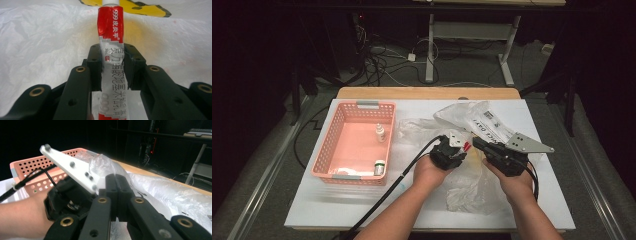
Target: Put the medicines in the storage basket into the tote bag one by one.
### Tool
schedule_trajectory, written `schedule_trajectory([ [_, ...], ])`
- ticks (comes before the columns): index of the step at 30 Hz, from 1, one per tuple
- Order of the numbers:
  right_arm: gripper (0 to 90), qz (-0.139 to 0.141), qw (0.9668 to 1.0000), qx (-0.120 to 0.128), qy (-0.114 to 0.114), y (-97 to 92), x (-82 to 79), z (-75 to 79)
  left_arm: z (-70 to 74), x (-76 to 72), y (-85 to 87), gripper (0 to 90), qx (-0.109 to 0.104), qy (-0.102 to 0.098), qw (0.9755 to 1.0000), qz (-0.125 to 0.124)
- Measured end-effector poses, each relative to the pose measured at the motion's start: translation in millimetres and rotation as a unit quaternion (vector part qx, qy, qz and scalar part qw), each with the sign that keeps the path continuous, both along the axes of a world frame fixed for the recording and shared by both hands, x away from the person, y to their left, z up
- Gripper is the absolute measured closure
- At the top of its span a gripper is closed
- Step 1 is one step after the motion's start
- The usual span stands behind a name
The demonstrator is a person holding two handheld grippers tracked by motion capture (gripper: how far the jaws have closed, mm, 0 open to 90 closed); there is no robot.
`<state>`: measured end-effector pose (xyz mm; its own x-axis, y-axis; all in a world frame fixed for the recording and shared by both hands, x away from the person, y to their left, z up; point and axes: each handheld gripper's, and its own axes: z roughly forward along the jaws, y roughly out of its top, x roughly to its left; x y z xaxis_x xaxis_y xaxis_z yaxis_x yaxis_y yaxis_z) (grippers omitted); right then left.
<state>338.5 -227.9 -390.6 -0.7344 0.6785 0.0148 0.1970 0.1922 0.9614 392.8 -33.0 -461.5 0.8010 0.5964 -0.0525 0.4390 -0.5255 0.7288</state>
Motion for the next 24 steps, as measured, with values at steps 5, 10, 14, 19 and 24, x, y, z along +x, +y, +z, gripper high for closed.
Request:
schedule_trajectory([
  [5,90.0,-0.004,1.0000,0.006,0.001,-2.9,0.0,1.7,-9.3,7.1,-4.7,68.4,0.000,-0.002,0.9999,0.015],
  [10,90.0,-0.008,0.9999,0.007,0.001,-5.8,1.5,1.6,-18.1,13.0,-7.1,68.3,-0.008,0.007,0.9996,0.026],
  [14,90.0,-0.009,0.9999,0.007,0.002,-7.5,2.5,0.8,-21.1,15.7,-6.3,65.1,0.002,0.025,0.9997,0.001],
  [19,90.0,-0.009,0.9999,0.008,0.004,-8.0,2.0,0.5,-17.1,7.8,-3.4,55.6,0.004,0.020,0.9998,-0.003],
  [24,90.0,-0.004,1.0000,0.003,0.004,-6.7,1.0,-0.5,-15.2,-1.2,6.1,46.5,-0.030,0.031,0.9991,0.001],
])
